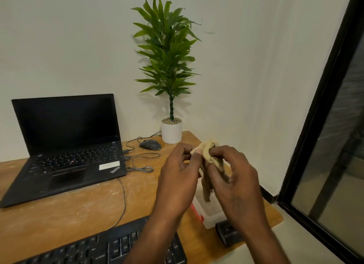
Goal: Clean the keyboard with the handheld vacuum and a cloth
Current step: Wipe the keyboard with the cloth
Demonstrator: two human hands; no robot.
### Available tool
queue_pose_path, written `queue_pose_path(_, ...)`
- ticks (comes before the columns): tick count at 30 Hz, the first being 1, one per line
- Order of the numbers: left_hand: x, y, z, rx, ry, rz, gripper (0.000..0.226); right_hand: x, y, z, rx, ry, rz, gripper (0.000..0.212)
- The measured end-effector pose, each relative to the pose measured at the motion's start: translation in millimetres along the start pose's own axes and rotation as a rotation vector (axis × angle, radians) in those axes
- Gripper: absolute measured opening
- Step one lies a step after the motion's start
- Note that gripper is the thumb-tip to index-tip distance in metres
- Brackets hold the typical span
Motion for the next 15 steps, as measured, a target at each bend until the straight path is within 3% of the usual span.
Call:
queue_pose_path(6, -33.8, 29.3, -11.5, -0.52, 0.218, -0.066, 0.052, -23.9, -34.7, -43.2, -0.108, 0.223, -0.105, 0.027)
queue_pose_path(10, -50.3, 67.3, -33.1, -0.786, 0.344, 0.019, 0.034, -51.9, -64.1, -70.6, 0.086, 0.339, -0.259, 0.029)
queue_pose_path(15, -71.6, 142.0, -42.2, -0.665, 0.337, 0.279, 0.022, -69.3, -58.8, -57.3, 0.347, 0.091, -0.177, 0.02)
Point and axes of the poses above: each hand's wrist, its own x-axis towards the middle knuckle, its own y-axis out of the back of the hand, z = x × y, the point moved 6 cm from there along x, towards the middle knuckle, and after that the axes turned 7 degrees about y, right-handed, at the moved point
